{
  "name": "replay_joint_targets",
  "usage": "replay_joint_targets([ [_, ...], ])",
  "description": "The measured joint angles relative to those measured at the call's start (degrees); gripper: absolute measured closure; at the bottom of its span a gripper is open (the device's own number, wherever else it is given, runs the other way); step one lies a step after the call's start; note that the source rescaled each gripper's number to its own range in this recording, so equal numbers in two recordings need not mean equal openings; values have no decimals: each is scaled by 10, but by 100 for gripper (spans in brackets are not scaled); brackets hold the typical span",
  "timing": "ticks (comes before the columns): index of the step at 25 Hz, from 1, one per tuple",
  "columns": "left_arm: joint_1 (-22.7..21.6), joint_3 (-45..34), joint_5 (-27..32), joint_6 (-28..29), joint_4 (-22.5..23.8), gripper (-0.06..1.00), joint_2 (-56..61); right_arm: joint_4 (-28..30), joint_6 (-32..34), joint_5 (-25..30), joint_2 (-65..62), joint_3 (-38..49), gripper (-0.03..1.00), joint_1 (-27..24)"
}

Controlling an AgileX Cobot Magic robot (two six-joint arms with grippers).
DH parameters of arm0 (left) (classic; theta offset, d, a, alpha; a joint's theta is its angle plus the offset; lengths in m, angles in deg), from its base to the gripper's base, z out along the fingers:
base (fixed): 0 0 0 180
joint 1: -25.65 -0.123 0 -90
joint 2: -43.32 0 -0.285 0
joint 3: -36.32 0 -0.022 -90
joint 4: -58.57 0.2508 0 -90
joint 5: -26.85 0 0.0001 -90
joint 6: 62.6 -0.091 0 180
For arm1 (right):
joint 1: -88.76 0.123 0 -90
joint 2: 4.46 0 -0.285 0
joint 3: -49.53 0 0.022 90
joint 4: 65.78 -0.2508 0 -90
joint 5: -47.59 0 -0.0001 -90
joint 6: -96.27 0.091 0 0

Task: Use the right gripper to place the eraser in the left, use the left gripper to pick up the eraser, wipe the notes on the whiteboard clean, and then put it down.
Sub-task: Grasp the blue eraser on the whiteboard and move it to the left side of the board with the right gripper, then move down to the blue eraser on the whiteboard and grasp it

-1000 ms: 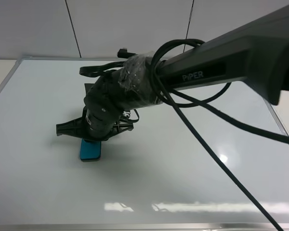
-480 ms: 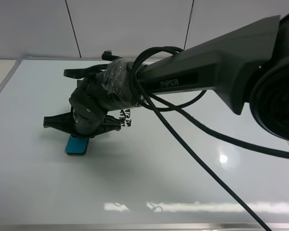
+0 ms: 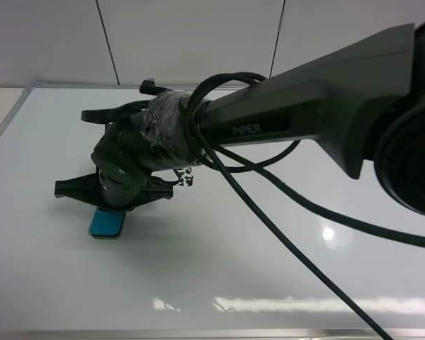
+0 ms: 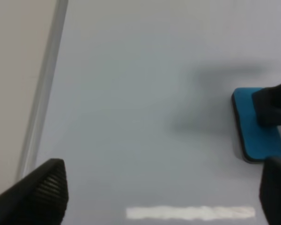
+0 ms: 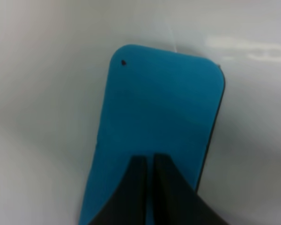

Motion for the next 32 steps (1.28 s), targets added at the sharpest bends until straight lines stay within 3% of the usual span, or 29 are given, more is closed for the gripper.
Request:
replay_joint_targets([
  [6, 0, 0, 0, 0, 0, 31, 0, 0, 5, 10, -8, 3, 94, 0],
  [10, 0, 0, 0, 0, 0, 31, 0, 15, 7, 12, -19, 6, 82, 0],
  [13, 0, 0, 0, 1, 0, 31, 0, 20, 7, 5, -35, 7, 58, 0],
  [15, 0, 0, 0, 1, 0, 31, 0, 31, 7, -1, -52, 7, 34, 0],
  [16, 0, 0, 0, 1, 0, 31, 0, 46, 2, -17, -72, 7, 12, 0],
  [17, 0, 0, 0, 1, 0, 31, 0, 54, -4, -31, -80, 7, 6, 0],
  [22, 0, 0, 0, 1, 0, 31, 0, 85, -35, -89, -110, 7, -2, 0],
  [28, 0, 0, 0, 0, 0, 31, 0, 92, -40, -67, -110, 7, -3, 0],
  [32, 0, 0, 0, 0, 0, 31, 0, 106, -93, -37, -117, 7, -3, 0],
])
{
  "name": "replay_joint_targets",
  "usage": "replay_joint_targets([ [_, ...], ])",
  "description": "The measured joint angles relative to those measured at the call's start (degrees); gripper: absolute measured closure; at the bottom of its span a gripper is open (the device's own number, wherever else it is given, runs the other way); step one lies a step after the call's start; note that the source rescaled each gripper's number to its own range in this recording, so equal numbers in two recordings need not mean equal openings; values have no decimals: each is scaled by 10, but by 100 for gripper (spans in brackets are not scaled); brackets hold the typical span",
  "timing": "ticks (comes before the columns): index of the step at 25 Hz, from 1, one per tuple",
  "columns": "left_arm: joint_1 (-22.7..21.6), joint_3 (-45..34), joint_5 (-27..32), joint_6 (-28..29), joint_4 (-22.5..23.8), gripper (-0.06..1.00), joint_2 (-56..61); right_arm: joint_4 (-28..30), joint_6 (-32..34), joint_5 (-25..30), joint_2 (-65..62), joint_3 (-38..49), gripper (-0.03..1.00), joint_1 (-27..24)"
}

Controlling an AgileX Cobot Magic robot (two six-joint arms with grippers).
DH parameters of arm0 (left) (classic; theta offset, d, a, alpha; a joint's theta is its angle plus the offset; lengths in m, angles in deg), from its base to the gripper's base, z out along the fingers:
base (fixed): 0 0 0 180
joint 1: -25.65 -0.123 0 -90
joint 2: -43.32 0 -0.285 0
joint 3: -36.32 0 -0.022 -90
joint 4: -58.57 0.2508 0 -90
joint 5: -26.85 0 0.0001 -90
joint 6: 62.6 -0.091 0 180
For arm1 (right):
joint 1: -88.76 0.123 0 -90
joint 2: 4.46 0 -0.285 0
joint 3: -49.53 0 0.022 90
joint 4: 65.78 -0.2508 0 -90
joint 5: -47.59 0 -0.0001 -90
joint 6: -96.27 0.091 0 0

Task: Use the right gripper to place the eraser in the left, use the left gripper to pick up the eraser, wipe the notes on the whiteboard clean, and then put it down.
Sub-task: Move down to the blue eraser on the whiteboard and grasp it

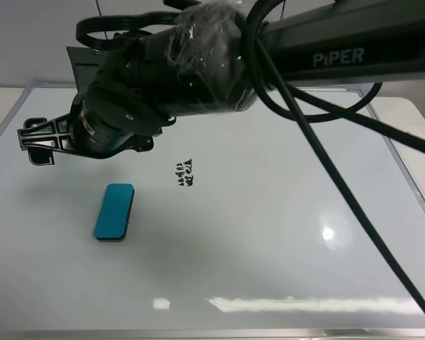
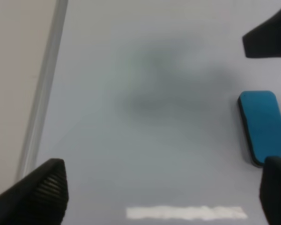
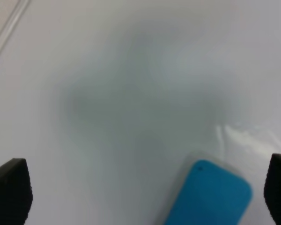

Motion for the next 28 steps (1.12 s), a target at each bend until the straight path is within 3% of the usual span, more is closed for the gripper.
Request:
replay_joint_targets([
  [6, 0, 0, 0, 1, 0, 31, 0, 3, -144, 90, -62, 0, -3, -22],
  [8, 0, 0, 0, 1, 0, 31, 0, 3, -163, 108, -75, 0, -3, -34],
  [15, 0, 0, 1, 1, 0, 31, 0, 3, -317, 216, -210, 22, -3, -131],
  [20, 0, 0, 1, 0, 0, 31, 0, 7, -348, 226, -340, 87, -3, -189],
  [28, 0, 0, 1, 1, 0, 31, 0, 29, -360, 286, -527, 181, -3, -196],
])
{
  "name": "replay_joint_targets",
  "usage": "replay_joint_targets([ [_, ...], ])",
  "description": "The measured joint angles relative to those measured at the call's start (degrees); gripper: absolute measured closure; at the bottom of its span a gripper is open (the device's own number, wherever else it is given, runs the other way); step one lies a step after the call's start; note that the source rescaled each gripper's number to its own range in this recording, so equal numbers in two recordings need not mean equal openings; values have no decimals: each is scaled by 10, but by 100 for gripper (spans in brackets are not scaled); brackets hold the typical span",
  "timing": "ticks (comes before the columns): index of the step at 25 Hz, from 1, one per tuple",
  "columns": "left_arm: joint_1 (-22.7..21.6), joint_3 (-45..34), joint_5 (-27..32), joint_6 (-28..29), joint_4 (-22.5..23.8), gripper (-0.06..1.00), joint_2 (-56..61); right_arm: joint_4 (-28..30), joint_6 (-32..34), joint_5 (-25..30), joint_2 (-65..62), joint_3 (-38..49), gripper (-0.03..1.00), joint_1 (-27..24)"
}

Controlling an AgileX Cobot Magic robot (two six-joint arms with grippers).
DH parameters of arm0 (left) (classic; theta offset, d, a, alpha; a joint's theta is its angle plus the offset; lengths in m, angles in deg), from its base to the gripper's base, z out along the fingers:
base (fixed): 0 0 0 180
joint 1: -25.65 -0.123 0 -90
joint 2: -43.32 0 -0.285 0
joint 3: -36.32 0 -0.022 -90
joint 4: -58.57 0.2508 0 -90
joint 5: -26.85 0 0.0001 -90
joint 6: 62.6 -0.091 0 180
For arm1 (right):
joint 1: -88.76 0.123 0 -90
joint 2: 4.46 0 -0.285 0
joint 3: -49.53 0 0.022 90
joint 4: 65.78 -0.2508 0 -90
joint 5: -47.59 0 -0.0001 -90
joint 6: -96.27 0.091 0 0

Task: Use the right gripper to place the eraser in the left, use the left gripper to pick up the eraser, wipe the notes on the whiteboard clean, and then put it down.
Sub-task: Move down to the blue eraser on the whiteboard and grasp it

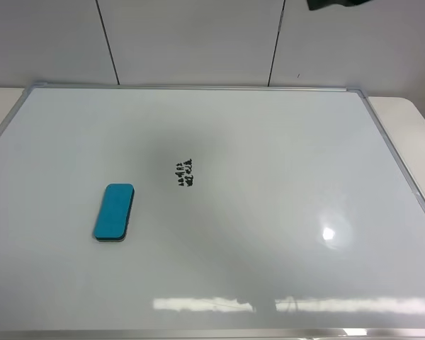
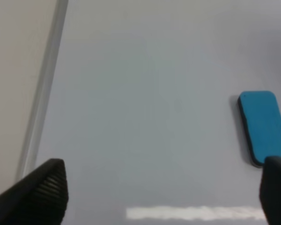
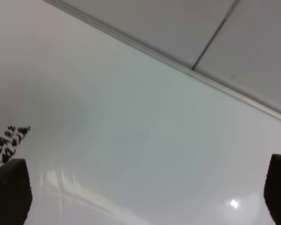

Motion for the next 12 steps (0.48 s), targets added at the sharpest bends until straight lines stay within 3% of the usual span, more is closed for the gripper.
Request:
replay_joint_targets([
  [8, 0, 0, 0, 0, 0, 31, 0, -4, 0, 28, -229, 159, -3, -2],
  [12, 0, 0, 0, -1, 0, 31, 0, -40, 2, 38, -363, 251, -3, -61],
])
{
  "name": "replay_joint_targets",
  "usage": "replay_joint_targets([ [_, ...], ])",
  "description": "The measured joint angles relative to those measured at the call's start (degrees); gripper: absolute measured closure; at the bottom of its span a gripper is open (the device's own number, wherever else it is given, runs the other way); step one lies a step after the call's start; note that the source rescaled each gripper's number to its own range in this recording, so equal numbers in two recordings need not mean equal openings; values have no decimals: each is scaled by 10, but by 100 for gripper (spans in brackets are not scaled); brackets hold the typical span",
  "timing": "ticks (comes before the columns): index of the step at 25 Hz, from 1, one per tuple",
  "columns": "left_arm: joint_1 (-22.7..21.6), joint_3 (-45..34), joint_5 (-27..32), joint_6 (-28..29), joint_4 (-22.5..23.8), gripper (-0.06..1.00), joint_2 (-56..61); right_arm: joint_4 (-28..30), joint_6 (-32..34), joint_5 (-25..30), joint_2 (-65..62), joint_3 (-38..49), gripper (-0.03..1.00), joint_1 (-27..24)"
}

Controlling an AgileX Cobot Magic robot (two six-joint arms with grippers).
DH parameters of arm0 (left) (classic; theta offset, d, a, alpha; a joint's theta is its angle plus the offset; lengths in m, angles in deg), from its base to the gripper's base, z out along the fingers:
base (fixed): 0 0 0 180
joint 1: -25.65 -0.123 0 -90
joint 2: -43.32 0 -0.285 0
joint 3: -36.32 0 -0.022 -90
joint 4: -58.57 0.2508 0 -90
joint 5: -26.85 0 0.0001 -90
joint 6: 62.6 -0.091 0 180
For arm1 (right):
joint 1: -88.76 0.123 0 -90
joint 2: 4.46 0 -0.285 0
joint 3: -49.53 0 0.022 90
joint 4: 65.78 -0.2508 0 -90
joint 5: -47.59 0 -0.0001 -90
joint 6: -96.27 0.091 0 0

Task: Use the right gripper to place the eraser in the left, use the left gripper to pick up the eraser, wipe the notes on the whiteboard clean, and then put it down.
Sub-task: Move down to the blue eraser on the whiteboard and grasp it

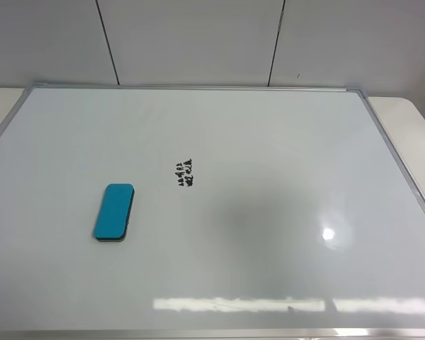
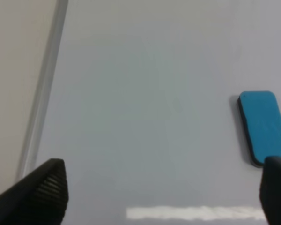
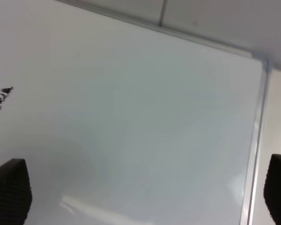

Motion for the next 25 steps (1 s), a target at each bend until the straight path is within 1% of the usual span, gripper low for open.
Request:
replay_joint_targets([
  [3, 0, 0, 0, 0, 0, 31, 0, -44, -3, 0, -95, 59, -3, -76],
  [5, 0, 0, 0, 0, 0, 31, 0, -75, -19, 4, -159, 93, -3, -124],
  [8, 0, 0, 0, 0, 0, 31, 0, -122, -60, 22, -231, 124, -3, -174],
  [10, 0, 0, 0, 0, 0, 31, 0, -138, -87, 38, -268, 136, -3, -200],
  [14, 0, 0, 0, 1, 0, 31, 0, -138, -124, 65, -292, 141, -3, -243],
  [15, 0, 0, 0, 1, 0, 31, 0, -132, -128, 70, -292, 146, -3, -263],
  [20, 0, 0, 0, 1, 0, 31, 0, -125, -134, 70, -292, 172, -3, -327],
  [22, 0, 0, 0, 1, 0, 31, 0, -125, -136, 69, -292, 173, -3, -338],
  [25, 0, 0, 0, 0, 0, 31, 0, -125, -136, 63, -292, 173, -3, -338],
])
